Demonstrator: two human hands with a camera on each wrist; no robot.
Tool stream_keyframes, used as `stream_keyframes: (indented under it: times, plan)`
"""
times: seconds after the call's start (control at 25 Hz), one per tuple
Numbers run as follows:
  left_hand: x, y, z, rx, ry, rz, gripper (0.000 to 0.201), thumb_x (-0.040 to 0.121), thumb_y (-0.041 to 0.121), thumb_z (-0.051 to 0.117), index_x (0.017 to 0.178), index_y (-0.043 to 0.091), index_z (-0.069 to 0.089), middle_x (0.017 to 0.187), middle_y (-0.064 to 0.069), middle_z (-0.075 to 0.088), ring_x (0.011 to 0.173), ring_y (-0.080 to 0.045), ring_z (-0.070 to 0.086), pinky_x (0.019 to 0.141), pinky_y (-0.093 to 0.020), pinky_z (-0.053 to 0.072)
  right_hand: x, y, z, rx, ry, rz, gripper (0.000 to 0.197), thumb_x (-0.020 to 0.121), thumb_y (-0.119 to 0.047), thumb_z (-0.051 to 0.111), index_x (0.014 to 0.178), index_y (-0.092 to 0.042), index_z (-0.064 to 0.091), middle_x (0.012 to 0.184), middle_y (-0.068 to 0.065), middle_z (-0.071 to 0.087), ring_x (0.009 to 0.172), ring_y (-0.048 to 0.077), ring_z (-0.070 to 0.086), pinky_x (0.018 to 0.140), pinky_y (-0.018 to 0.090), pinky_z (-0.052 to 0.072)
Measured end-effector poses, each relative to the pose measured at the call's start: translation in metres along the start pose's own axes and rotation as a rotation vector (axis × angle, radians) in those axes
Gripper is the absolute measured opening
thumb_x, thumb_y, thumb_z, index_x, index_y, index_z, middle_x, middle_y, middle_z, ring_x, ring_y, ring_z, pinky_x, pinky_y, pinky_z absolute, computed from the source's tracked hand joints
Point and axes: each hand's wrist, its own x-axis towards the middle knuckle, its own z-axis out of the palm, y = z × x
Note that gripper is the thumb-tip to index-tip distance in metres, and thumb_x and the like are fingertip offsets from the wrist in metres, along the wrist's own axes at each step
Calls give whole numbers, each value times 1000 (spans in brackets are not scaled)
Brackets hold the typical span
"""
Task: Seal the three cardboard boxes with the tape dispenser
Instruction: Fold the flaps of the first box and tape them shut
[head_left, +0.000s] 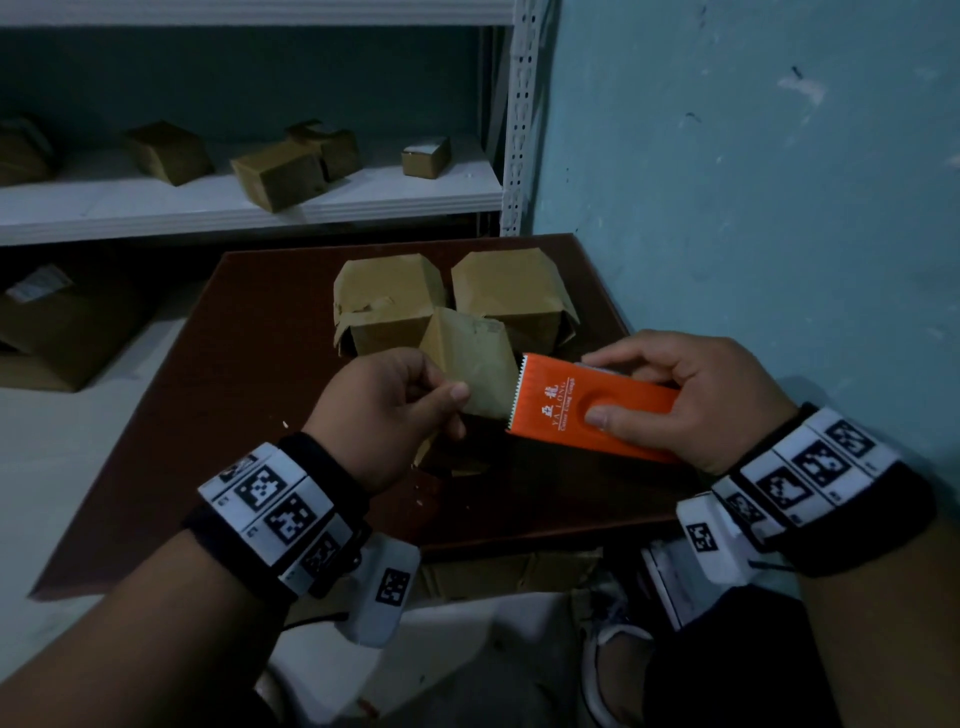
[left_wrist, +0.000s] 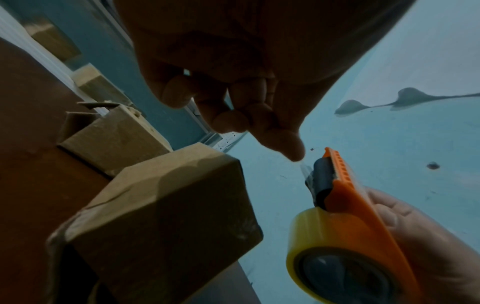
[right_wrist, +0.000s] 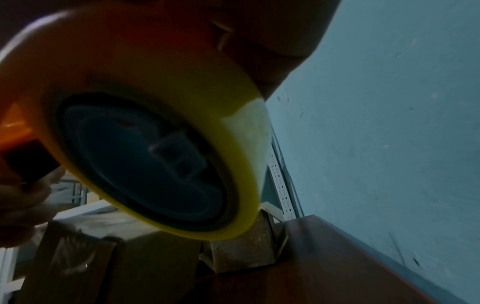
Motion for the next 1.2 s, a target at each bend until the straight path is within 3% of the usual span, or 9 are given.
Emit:
stream_keyframes:
  times: [0.16,0.24,0.48,0.68,0.88,0.96,1.0,1.08,1.2]
  plan:
    - [-9,-3,3,64,6,-34,15,99,32,67,87,24,66,76,21,75,69,0,68,59,-14,48,-3,15,0,3,-40,69,53,65,-68,85,110,-41,72,81,-24,75,73,-3,72,68,26,53]
    - [-10,-7,-2,88,48,-54,16,99,33,67,85,25,67,77,25,73,72,-1,67,64,-23,50,-2,25,-5,-4,-15,101,52,64,-65,86,107,-39,73,76,-20,75,71,-1,72,67,27,52]
    - [-7,-17,1,109,-1,-127,16,98,36,68,86,26,69,76,24,74,76,0,68,77,-34,56,2,41,3,-54,-97,190,52,62,-64,86,107,-44,68,83,-23,75,76,-1,72,75,35,61]
    - [-3,-17,7,151,-13,-187,16,98,40,68,86,29,68,74,20,74,77,-1,67,71,-28,51,8,53,13,-124,-109,230,45,69,-60,89,105,-48,65,81,-19,73,76,-2,71,77,39,63]
    - [1,-21,3,372,54,-123,21,94,50,68,87,33,59,81,11,64,76,-5,61,60,-25,46,15,51,25,-152,-110,226,45,74,-59,86,110,-44,64,88,-16,72,81,0,69,78,36,62]
    - [8,-28,0,406,108,-77,28,89,51,74,103,34,57,101,11,63,91,-8,60,71,-28,51,18,51,25,-166,-106,220,46,76,-60,85,113,-44,64,90,-15,72,82,0,69,79,36,62]
    - [12,-32,0,439,124,-8,39,87,50,75,118,34,57,117,9,61,107,-12,59,84,-34,54,19,51,26,-172,-105,219,46,76,-61,84,114,-44,64,91,-16,72,83,0,69,79,36,62]
    - [21,-35,-1,497,58,176,64,87,41,75,146,36,50,152,7,51,141,-17,46,112,-50,45,22,51,28,-178,-106,216,46,77,-61,83,116,-45,64,93,-17,71,84,-1,69,79,35,62]
    - [31,-34,-1,415,-107,213,74,85,21,78,152,35,50,162,1,45,146,-8,37,121,-48,38,25,51,29,-186,-95,207,49,75,-64,81,118,-46,63,96,-17,72,87,0,69,80,36,62]
